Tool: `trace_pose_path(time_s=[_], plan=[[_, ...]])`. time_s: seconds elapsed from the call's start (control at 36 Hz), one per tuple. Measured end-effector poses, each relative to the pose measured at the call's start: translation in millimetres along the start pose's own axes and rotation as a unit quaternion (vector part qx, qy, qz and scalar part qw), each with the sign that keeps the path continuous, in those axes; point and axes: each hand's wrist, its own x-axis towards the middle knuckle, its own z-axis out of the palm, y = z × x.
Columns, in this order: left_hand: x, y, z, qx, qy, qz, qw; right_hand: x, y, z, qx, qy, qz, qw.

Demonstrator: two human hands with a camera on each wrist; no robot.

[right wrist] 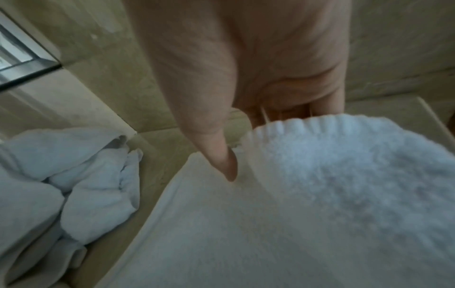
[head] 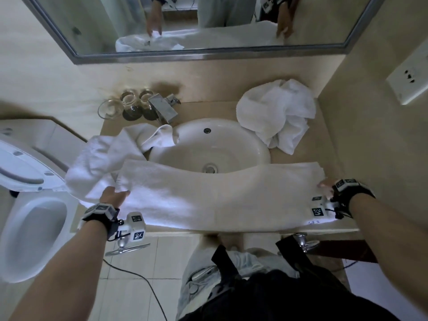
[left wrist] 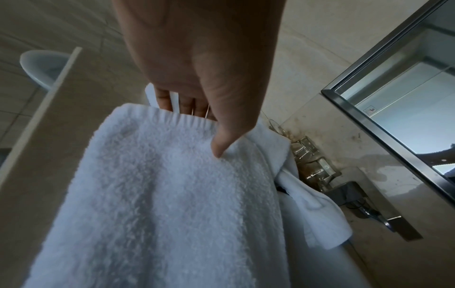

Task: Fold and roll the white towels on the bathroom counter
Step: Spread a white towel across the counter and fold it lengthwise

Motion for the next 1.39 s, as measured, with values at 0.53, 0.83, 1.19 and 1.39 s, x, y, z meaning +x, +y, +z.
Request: trace_pose_path(time_s=[0.53,0.83,1.19,1.39], plan=[[30.3,26.9,-2.9,-0.070,0.027,0.029,0.997,44.6,-21.8,-3.5,-0.144,0.087,-0.013,0.986],[35.6,28.4,-10.6,-0.082,0.023,0.033,0.996,38.2,-59.4,-9.4,-0.016,0.143,-0.072,0.987],[33.5,16.9,-1.0,-0.268,0.028,-0.002,0.963,44.5,-51.4,9.9,-0.035,0.142,-0.039,0.988],[47.5,19.5,-3.7,-0.262,-0.027,-0.019,0.965,40.9,-39.5,13.4,-0.029,0.090,-0.019,0.995]])
